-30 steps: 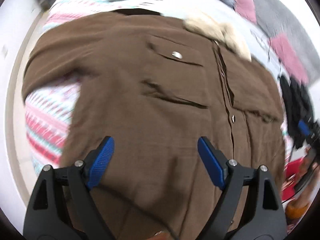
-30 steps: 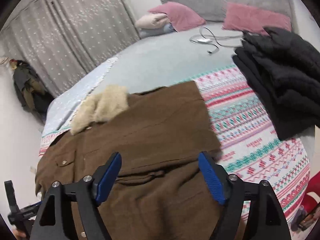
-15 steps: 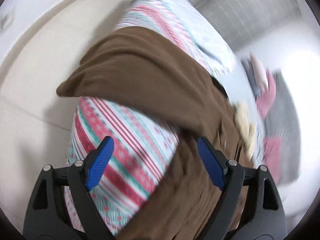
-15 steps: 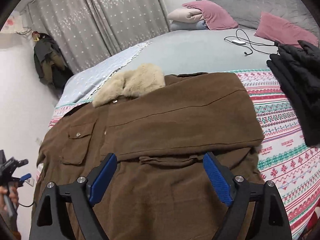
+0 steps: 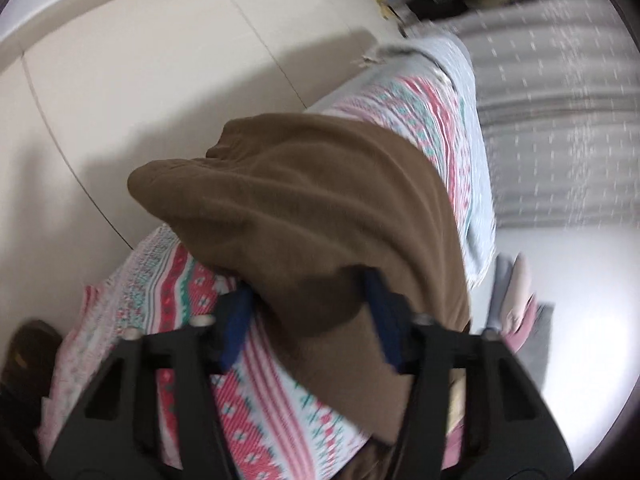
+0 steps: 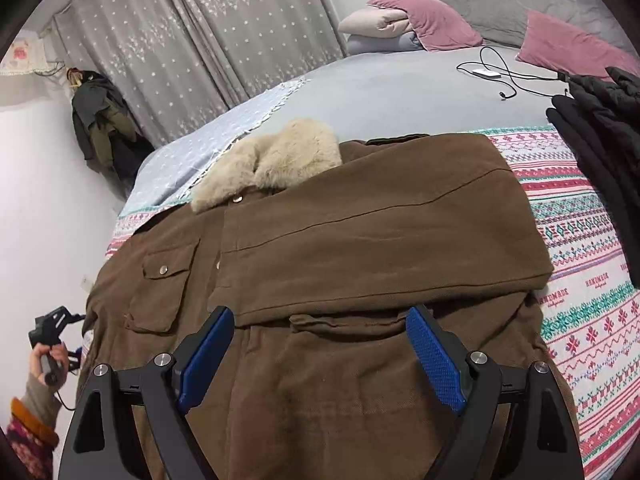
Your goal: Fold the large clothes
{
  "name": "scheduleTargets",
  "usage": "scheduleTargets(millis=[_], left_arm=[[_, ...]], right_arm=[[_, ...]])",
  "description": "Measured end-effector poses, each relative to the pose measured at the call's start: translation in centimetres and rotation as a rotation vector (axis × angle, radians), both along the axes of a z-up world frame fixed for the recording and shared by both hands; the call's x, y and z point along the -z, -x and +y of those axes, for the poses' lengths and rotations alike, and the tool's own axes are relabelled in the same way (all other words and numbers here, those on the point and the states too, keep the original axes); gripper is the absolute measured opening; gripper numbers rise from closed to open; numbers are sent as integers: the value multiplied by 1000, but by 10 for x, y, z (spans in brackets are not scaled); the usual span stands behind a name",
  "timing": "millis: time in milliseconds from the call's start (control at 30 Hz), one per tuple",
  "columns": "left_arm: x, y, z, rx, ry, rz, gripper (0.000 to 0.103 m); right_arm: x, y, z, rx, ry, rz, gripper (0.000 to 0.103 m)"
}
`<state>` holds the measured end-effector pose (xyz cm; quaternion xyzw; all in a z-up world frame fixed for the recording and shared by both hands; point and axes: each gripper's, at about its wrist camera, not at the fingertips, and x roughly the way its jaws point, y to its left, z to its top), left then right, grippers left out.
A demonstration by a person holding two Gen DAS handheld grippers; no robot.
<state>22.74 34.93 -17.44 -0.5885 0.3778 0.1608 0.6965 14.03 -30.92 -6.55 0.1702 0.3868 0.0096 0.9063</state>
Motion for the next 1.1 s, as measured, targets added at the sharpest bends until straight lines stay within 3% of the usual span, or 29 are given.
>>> scheduleTargets(millis=[33, 67, 133, 200, 300, 367, 433, 500, 533, 567, 600, 667, 733, 867, 933, 1000, 1100], left_arm=[[-5, 2, 4, -5, -8, 1, 15], [-13, 0, 5, -2, -31, 0, 11], [-38, -10, 3, 23, -118, -13, 10], [-73, -16, -9, 70, -274, -73, 10], [-136, -21, -57, 189, -561, -211, 9], [-169, -23, -94, 290, -696, -315, 9], [-199, -20, -148, 444, -825, -455, 9], [-213, -18, -192, 621, -879, -567, 9], [-215, -17, -222, 756, -890, -617, 10], [-210, -17, -258, 950, -878, -647, 12], [-198, -16, -292, 1129, -861, -635, 13], [-172, -12, -336, 1339, -852, -570, 16], [-142, -3, -362, 1457, -847, -503, 16], [-122, 10, -344, 1418, -746, -483, 22], [-118, 10, -328, 1353, -764, -457, 36], [-117, 10, -306, 1264, -822, -425, 37], [-114, 6, -274, 1145, -826, -394, 37]], right_arm=[[2, -2, 3, -10, 4, 7, 89], [3, -3, 5, -21, 9, 14, 89], [4, -3, 8, -39, 24, 20, 89], [4, -4, 9, -39, 34, 19, 89], [6, -4, 9, -38, 25, 25, 89], [7, -5, 10, -42, 27, 31, 89], [8, -5, 10, -43, 30, 33, 89], [8, -5, 10, -42, 29, 33, 89], [8, -5, 10, -41, 29, 32, 89], [8, -6, 10, -40, 28, 32, 89], [8, -6, 9, -39, 26, 32, 89], [10, -7, 9, -40, 18, 38, 89], [11, -6, 9, -43, 14, 41, 89], [10, -6, 9, -50, 3, 35, 89], [12, -8, 9, -57, -25, 37, 89], [14, -10, 9, -69, -59, 46, 89], [17, -13, 13, -98, -133, 62, 89]])
